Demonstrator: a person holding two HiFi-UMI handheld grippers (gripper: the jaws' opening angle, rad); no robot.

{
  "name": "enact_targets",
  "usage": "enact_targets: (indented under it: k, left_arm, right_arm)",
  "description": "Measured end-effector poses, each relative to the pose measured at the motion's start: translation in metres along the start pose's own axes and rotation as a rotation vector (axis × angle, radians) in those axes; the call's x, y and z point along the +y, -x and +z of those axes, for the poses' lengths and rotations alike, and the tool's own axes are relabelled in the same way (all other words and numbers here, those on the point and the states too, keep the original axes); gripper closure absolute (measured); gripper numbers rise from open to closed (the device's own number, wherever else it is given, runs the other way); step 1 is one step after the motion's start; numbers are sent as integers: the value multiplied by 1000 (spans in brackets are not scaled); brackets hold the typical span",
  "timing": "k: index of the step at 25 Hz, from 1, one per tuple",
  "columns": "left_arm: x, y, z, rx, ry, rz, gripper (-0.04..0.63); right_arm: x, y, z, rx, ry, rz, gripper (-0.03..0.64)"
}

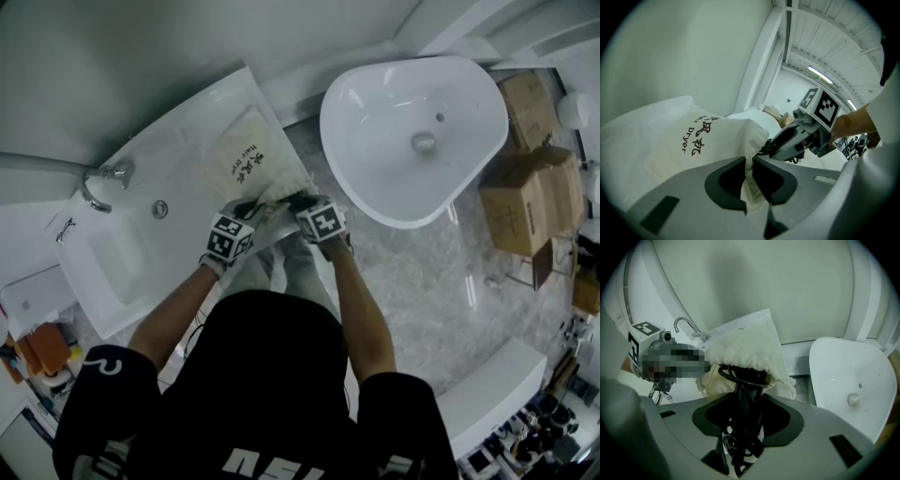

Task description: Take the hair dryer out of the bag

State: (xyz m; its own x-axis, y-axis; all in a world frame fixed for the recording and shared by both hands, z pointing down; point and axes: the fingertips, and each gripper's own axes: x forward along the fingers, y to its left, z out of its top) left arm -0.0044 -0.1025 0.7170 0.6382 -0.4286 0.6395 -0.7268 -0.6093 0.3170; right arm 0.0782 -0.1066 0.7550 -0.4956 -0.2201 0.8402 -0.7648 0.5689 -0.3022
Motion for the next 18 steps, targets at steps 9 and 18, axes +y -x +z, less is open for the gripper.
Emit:
enact_targets:
  k: [9,18]
  left_arm:
    - [-5,2,25,-71,20,-11,554]
    - [-30,7,38,-111,-3,-61,554]
  right_arm:
    - [6,28,-10,-14,-25,17,436]
    - [-11,55,-21,-50,5,-53,436]
